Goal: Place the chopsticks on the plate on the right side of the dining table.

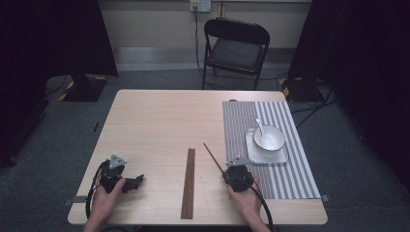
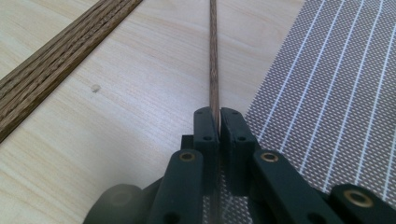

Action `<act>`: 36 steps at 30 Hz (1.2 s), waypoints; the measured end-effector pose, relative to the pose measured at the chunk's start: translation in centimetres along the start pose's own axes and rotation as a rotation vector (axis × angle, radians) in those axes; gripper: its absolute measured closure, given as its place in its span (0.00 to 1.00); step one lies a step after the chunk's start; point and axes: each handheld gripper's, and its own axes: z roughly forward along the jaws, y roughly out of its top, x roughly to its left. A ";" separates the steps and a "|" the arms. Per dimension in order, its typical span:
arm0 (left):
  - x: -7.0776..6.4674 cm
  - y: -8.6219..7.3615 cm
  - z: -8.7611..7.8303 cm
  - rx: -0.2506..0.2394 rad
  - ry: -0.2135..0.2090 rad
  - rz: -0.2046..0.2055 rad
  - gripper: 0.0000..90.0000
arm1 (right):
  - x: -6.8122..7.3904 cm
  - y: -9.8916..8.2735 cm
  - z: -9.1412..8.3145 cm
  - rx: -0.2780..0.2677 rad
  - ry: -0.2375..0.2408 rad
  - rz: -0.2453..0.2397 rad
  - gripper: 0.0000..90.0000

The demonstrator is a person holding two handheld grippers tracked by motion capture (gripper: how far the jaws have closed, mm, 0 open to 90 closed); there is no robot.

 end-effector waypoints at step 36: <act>0.0 0.0 0.0 0.000 0.000 0.001 0.00 | -1.3 1.1 -0.7 -0.035 -0.005 0.000 0.96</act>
